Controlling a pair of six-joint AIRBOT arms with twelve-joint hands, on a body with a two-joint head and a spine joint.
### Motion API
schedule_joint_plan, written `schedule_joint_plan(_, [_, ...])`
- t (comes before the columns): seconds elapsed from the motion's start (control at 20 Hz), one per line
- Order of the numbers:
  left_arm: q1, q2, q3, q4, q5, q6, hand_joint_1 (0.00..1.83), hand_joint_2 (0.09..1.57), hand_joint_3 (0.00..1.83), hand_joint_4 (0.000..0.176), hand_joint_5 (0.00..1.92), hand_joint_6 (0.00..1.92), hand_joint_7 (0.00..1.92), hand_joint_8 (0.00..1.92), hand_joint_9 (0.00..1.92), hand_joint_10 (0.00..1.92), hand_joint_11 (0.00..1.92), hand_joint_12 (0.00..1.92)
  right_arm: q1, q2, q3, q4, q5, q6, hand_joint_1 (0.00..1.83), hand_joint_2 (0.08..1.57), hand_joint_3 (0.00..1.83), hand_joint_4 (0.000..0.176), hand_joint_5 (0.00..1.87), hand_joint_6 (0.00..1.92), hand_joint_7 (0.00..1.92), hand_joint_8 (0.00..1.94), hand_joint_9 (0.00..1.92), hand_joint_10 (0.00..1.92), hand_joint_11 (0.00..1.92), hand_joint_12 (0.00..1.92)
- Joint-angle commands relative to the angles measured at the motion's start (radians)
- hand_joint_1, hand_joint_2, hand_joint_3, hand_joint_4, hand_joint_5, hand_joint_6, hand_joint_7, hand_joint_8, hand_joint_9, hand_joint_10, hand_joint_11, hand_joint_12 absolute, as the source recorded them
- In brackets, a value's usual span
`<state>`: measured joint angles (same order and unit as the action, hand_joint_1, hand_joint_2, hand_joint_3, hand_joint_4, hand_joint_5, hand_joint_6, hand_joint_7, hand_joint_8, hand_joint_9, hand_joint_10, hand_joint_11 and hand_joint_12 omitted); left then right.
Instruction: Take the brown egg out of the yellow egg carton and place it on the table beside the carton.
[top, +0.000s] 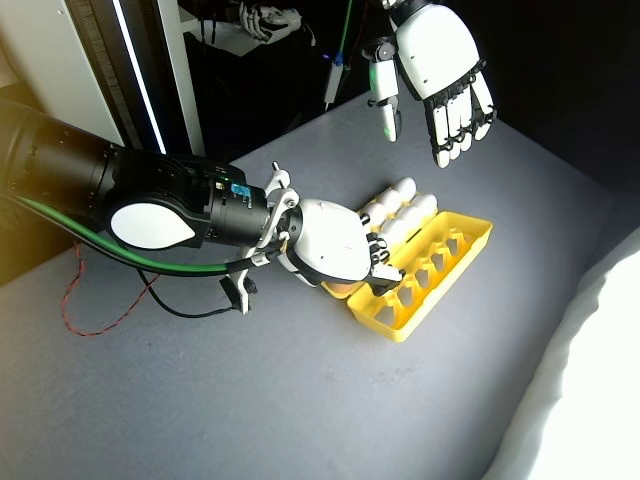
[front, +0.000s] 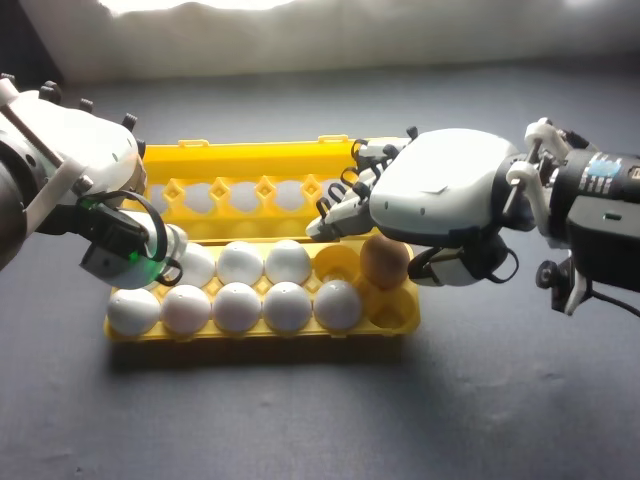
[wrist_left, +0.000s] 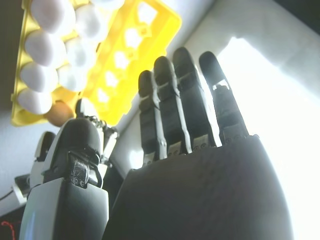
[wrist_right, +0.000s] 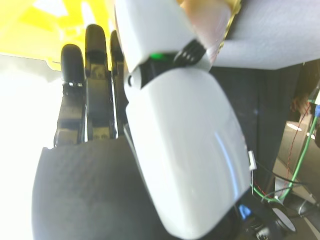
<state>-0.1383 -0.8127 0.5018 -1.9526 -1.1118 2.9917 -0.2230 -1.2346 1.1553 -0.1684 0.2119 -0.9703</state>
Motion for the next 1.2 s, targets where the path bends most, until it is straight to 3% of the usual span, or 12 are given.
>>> schedule_joint_plan(0.0, [-0.01,0.012,-0.004,0.085,-0.003,0.005,0.22,1.37,0.0,0.0,0.46,0.0,0.5,0.0,0.46,0.0,0.0,0.79,0.001,0.006,0.004,0.005,0.103,-0.003,1.42,1.08,0.0,0.0,0.44,0.03,0.51,0.03,0.45,0.27,0.0,1.37])
schedule_joint_plan(0.4, [-0.01,0.012,-0.004,0.084,-0.003,0.005,0.21,1.37,0.0,0.0,0.47,0.0,0.51,0.0,0.47,0.0,0.02,0.78,-0.008,0.001,0.02,0.006,0.124,-0.003,1.4,1.09,0.01,0.0,0.51,0.04,0.55,0.02,0.49,0.28,0.0,1.41])
schedule_joint_plan(0.45, [-0.01,0.012,-0.004,0.084,-0.003,0.005,0.2,1.37,0.0,0.0,0.47,0.0,0.51,0.0,0.47,0.0,0.02,0.78,-0.009,0.001,0.021,0.006,0.126,-0.003,1.39,1.15,0.03,0.0,0.44,0.01,0.47,0.0,0.4,0.25,0.0,1.32])
schedule_joint_plan(0.5, [-0.01,0.012,-0.004,0.084,-0.003,0.005,0.2,1.37,0.0,0.0,0.46,0.0,0.51,0.0,0.46,0.0,0.02,0.78,-0.009,0.001,0.022,0.006,0.126,-0.003,1.38,1.13,0.01,0.0,0.49,0.03,0.52,0.03,0.45,0.28,0.0,1.39])
schedule_joint_plan(0.65, [-0.01,0.012,-0.004,0.084,-0.003,0.005,0.23,1.37,0.0,0.0,0.48,0.0,0.52,0.0,0.48,0.0,0.02,0.78,-0.011,0.001,0.024,0.006,0.127,-0.003,1.41,1.1,0.0,0.0,0.59,0.04,0.65,0.03,0.57,0.29,0.12,1.36])
schedule_joint_plan(1.0, [-0.01,0.012,-0.004,0.084,-0.003,0.005,0.22,1.38,0.0,0.0,0.48,0.0,0.52,0.0,0.47,0.0,0.03,0.77,-0.02,-0.001,0.024,0.006,0.133,-0.015,1.39,1.12,0.01,0.0,0.65,0.05,0.72,0.03,0.62,0.29,0.18,1.36])
schedule_joint_plan(1.05, [-0.01,0.012,-0.004,0.084,-0.003,0.005,0.19,1.38,0.0,0.0,0.46,0.0,0.5,0.0,0.45,0.0,0.01,0.77,-0.021,-0.001,0.024,0.006,0.134,-0.015,1.39,1.17,0.01,0.0,0.62,0.03,0.69,0.01,0.56,0.33,0.12,1.41])
schedule_joint_plan(1.15, [-0.01,0.012,-0.004,0.084,-0.003,0.005,0.17,1.38,0.0,0.0,0.46,0.0,0.5,0.0,0.46,0.0,0.01,0.79,-0.023,-0.002,0.024,0.006,0.136,-0.016,1.36,1.16,0.0,0.0,0.71,0.06,0.79,0.05,0.66,0.39,0.26,1.36])
